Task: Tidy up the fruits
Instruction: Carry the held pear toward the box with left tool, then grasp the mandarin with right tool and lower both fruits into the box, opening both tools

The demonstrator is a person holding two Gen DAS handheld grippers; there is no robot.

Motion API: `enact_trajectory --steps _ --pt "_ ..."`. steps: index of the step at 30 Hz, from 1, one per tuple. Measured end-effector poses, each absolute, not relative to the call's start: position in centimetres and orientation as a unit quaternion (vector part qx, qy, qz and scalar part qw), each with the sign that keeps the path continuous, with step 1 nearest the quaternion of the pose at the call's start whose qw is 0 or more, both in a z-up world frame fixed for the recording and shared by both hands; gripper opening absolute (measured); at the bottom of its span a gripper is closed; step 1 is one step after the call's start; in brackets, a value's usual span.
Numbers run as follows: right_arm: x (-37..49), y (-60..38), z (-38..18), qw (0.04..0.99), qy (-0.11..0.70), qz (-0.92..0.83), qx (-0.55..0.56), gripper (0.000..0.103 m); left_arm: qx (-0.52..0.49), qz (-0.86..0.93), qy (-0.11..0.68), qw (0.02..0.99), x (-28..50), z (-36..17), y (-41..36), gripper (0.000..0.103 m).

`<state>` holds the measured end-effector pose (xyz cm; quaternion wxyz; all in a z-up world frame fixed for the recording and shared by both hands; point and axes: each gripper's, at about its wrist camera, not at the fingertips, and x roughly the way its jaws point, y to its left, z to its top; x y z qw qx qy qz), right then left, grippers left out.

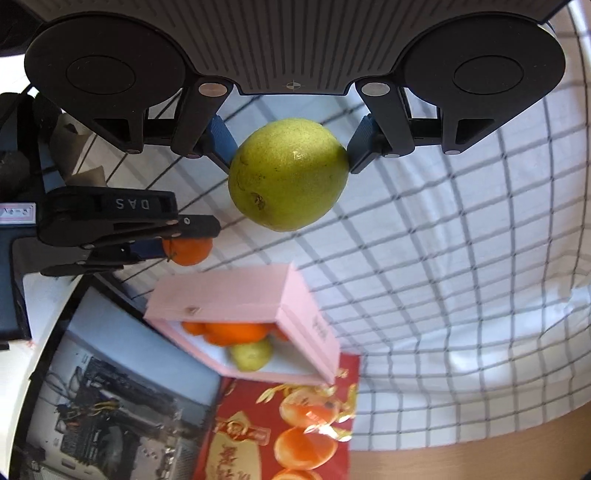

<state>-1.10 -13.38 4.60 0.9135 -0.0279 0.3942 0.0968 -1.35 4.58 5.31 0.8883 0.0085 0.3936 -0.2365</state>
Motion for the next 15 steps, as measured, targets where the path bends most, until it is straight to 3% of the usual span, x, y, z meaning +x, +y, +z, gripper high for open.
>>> enact_trajectory --steps 9,15 --pt "-0.2 -17.9 11.7 0.949 0.309 0.051 -0.043 0.045 -0.021 -0.3 0.307 0.903 7.4 14.3 -0.4 0.07" --pt "4.1 -21.5 15.9 0.958 0.28 0.029 -0.051 0.045 -0.029 -0.291 0.348 0.891 16.8 15.6 -5.2 0.07"
